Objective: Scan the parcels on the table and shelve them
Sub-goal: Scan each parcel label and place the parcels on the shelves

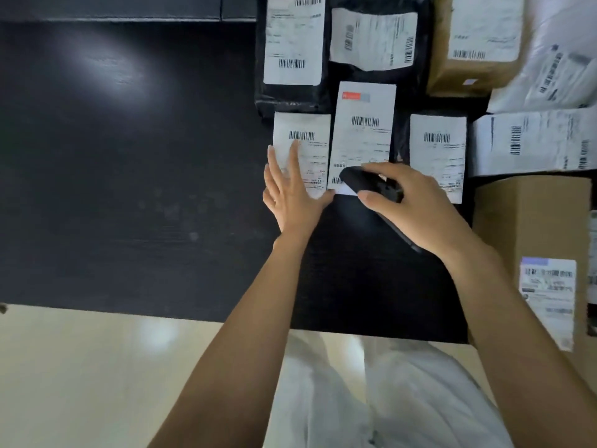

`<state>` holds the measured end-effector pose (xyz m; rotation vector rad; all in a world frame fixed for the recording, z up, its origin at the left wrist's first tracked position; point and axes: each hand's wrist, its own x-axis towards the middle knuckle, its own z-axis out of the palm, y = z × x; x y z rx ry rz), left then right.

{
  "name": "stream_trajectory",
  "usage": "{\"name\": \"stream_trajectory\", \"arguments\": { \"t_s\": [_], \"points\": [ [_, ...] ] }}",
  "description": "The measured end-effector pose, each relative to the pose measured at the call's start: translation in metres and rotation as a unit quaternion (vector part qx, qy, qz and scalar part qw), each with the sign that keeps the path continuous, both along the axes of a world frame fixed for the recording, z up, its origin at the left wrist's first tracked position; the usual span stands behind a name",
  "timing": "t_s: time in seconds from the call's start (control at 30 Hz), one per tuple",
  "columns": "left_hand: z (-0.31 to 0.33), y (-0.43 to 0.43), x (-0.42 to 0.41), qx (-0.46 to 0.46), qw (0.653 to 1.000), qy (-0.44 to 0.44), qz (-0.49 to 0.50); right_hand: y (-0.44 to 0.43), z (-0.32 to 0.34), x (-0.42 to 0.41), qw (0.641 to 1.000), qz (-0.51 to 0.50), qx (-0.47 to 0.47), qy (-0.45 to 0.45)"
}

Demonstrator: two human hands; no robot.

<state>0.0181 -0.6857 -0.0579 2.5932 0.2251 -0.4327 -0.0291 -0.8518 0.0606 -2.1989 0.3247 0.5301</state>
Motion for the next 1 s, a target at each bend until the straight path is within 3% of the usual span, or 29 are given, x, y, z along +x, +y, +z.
{"name": "stream_trajectory", "arguments": {
  "t_s": [0.1, 0.37, 0.63, 0.8, 1.0],
  "points": [
    [0.0, 0.027, 0.003, -0.014, 1.0, 0.016, 0.004, 0.021, 0.0, 0.0, 0.999, -0.029, -0.013, 0.004],
    [0.018, 0.149, 0.003, -0.025, 0.993, 0.01, -0.111, 0.135, 0.026, -0.007, 0.996, -0.089, 0.003, -0.01],
    [0.088, 0.253, 0.047, 0.025, 0.967, -0.172, -0.188, 0.231, 0.074, -0.007, 0.993, -0.085, 0.015, -0.08],
    [0.14, 0.269, 0.08, 0.059, 0.927, -0.286, -0.238, 0.254, 0.11, -0.006, 0.982, -0.114, 0.044, -0.146],
    [0.199, 0.277, 0.101, 0.073, 0.898, -0.374, -0.221, 0.266, 0.151, 0.002, 0.966, -0.131, 0.042, -0.22]
  ]
}}
